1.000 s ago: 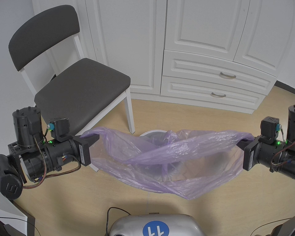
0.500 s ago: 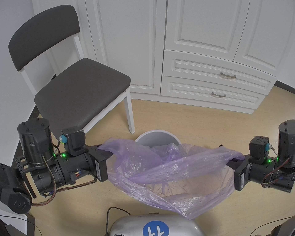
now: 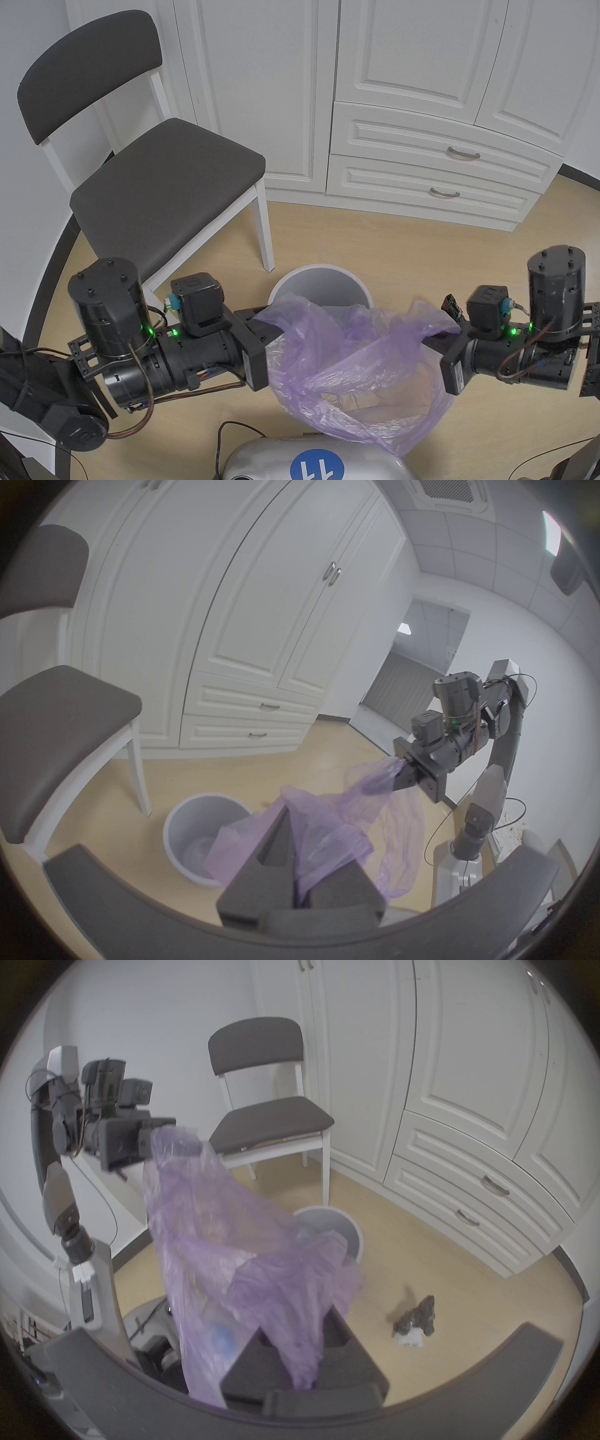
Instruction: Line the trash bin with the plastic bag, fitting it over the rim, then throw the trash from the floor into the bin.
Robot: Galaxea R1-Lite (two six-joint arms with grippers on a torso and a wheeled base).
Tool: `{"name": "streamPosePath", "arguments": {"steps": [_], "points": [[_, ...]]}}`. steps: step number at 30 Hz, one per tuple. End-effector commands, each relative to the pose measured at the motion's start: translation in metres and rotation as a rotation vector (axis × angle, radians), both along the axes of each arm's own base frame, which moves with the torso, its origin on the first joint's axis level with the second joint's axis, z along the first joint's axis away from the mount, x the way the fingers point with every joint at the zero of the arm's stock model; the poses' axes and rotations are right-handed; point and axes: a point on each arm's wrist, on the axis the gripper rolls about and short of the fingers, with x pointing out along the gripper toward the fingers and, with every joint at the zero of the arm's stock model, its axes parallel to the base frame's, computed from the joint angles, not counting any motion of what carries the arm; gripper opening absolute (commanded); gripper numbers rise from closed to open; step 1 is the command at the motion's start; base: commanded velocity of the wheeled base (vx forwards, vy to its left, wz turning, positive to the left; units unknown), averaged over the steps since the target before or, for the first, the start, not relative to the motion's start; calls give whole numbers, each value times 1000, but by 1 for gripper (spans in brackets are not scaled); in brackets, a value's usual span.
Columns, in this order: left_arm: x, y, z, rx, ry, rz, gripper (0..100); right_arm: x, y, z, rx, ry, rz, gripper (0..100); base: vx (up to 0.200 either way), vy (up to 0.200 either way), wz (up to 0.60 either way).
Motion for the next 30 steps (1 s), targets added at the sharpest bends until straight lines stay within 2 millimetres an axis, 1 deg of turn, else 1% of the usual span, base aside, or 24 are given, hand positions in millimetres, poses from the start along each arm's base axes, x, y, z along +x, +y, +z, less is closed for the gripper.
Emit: {"name": "streamPosePath", "arguments": {"steps": [1,2,5,7,10,12,13,14,15,20,24,29,30], "points": [[23,-24,-23,-22,22,-24,0,30,30,-16,35,11,4,0,0,0,0],[27,-27,-24,-55,19,-21,0,35,35,-20,67,5,-2,0,0,0,0],[32,-34,-24,-166,36,-26,0,40,53,-27,179,-17,3,0,0,0,0],[35,-38,-27,-212,36,-32,0,41,57,-32,255,-4,-10,0,0,0,0],[43,-36,-31,-232,23,-13,0,40,56,-35,304,21,-27,0,0,0,0],[51,-33,-31,-237,16,3,0,43,54,-31,324,9,-38,0,0,0,0],[51,-33,-32,-237,16,5,0,43,54,-31,325,8,-38,0,0,0,0],[57,-35,-32,-242,16,10,0,46,53,-25,341,-6,-46,0,0,0,0],[61,-36,-34,-246,21,19,0,47,52,-24,346,-11,-49,0,0,0,0],[71,-40,-37,-275,47,30,0,52,50,-23,350,-16,-65,0,0,0,0],[84,-41,-45,-279,55,53,0,57,50,-24,361,-13,-82,0,0,0,0],[86,-38,-46,-277,56,64,0,63,55,-25,406,10,-99,0,0,0,0],[86,-38,-45,-279,54,64,0,67,59,-28,419,12,-104,0,0,0,0]]}}
